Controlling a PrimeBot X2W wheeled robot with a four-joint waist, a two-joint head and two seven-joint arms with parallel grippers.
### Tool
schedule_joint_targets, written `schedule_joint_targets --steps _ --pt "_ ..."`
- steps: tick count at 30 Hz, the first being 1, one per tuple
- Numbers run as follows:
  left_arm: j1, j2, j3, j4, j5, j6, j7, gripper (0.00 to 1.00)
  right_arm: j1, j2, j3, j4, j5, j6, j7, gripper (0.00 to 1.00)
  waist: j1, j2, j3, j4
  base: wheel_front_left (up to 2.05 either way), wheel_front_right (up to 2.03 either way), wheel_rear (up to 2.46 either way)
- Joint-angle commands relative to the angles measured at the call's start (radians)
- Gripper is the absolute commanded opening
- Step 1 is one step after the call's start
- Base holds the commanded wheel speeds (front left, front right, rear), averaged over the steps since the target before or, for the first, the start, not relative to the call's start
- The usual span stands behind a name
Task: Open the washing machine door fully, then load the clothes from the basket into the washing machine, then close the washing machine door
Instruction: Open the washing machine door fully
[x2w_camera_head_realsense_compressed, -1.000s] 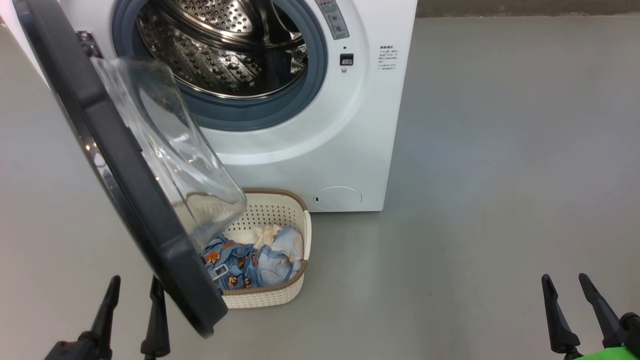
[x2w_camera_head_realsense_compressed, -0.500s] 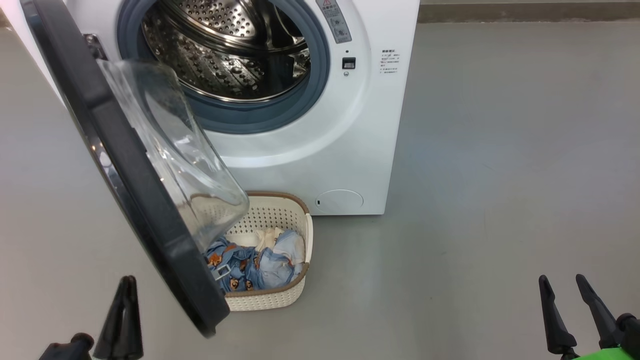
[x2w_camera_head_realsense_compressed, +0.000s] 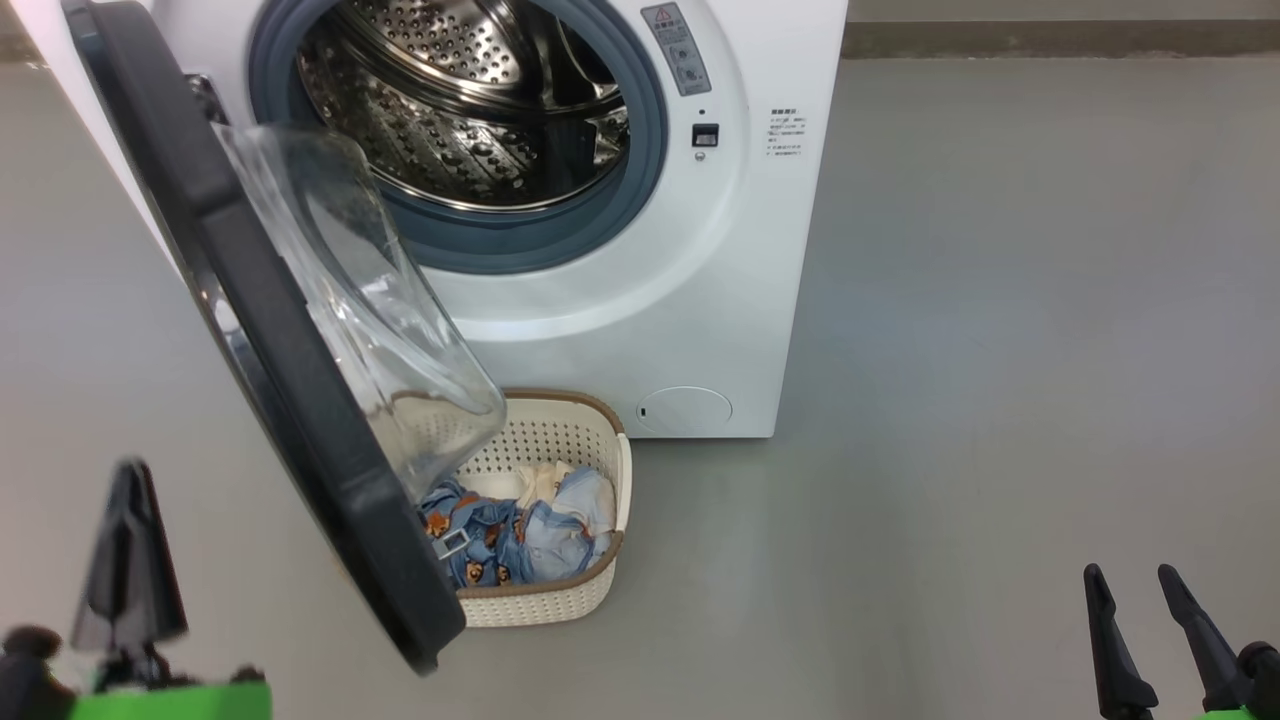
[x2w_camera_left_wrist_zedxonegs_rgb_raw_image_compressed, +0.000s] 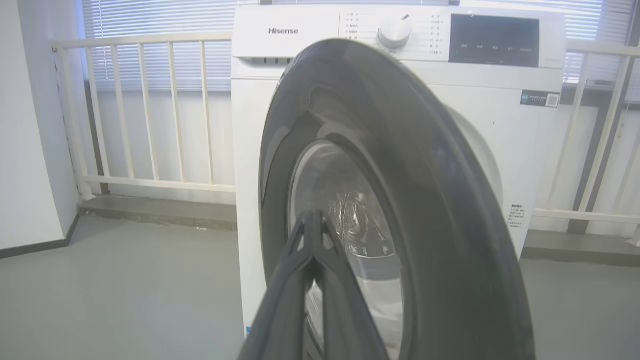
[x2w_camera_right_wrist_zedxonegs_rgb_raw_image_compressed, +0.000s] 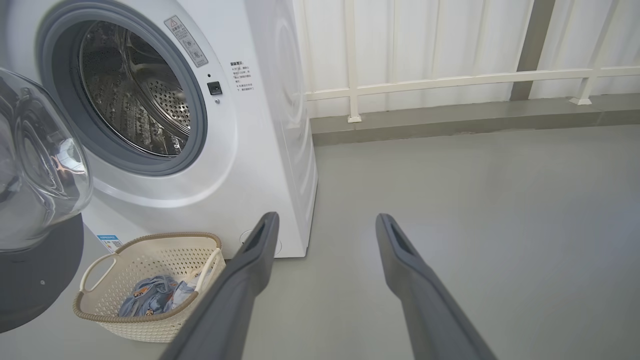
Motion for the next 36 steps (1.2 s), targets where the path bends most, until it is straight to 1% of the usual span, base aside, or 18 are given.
schedule_joint_targets --steps 1,4,7,9,12,13,15,17,21,24,29,36 --pt "-0.077 0.010 0.033 -0.093 0.019 0.008 -0.006 0.00 -0.001 -0.011 0.019 -0.024 -0.009 0.010 -0.012 1.00 0.0000 0.0000 -0.005 0.006 0.00 0.00 0.00" --pt "-0.126 0.010 0.011 -0.199 0.035 0.009 -0.006 0.00 0.004 -0.006 0.014 -0.026 -0.008 0.010 -0.012 1.00 0.0000 0.0000 -0.012 0.016 0.00 0.00 0.00" --pt "-0.176 0.014 -0.042 -0.295 0.052 0.006 0.013 0.00 0.009 0.003 0.012 -0.026 -0.006 0.010 -0.012 1.00 0.0000 0.0000 -0.021 0.027 0.00 0.00 0.00" --pt "-0.217 0.016 -0.098 -0.361 0.051 0.003 0.054 0.00 0.011 0.008 0.009 -0.026 -0.007 0.010 -0.012 1.00 0.0000 0.0000 -0.025 0.034 0.00 0.00 0.00" --pt "-0.269 0.014 -0.215 -0.435 0.033 -0.001 0.129 0.00 0.010 0.015 0.009 -0.028 -0.008 0.010 -0.012 1.00 0.0000 0.0000 -0.028 0.042 0.00 0.00 0.00" --pt "-0.269 0.014 -0.215 -0.435 0.033 -0.001 0.129 0.00 0.010 0.015 0.009 -0.028 -0.008 0.010 -0.012 1.00 0.0000 0.0000 -0.028 0.042 0.00 0.00 0.00" --pt "-0.285 0.012 -0.299 -0.458 0.005 -0.001 0.177 0.00 0.008 0.020 0.011 -0.029 -0.005 0.010 -0.012 1.00 0.0000 0.0000 -0.028 0.045 0.00 0.00 0.00" --pt "-0.287 0.011 -0.379 -0.464 -0.036 0.010 0.209 0.00 0.007 0.024 0.011 -0.029 -0.005 0.010 -0.012 1.00 0.0000 0.0000 -0.027 0.049 0.00 0.00 0.00" --pt "-0.258 0.010 -0.507 -0.418 -0.115 0.059 0.233 0.00 0.007 0.027 0.015 -0.023 -0.002 0.010 -0.012 1.00 0.0000 0.0000 -0.020 0.058 0.00 0.00 0.00" --pt "-0.227 0.010 -0.553 -0.343 -0.147 0.087 0.236 0.00 0.005 0.028 0.017 -0.021 -0.001 0.010 -0.012 1.00 0.0000 0.0000 -0.015 0.062 0.00 0.00 0.00" --pt "-0.183 0.009 -0.585 -0.228 -0.193 0.108 0.228 0.00 0.002 0.023 0.013 -0.022 0.002 0.010 -0.012 1.00 0.0000 0.0000 -0.005 0.074 0.00 0.00 0.00" --pt "-0.157 0.011 -0.579 -0.065 -0.229 0.111 0.201 0.00 -0.009 0.021 0.023 -0.017 0.006 0.010 -0.012 1.00 0.0000 0.0000 0.005 0.085 0.00 0.00 0.00"
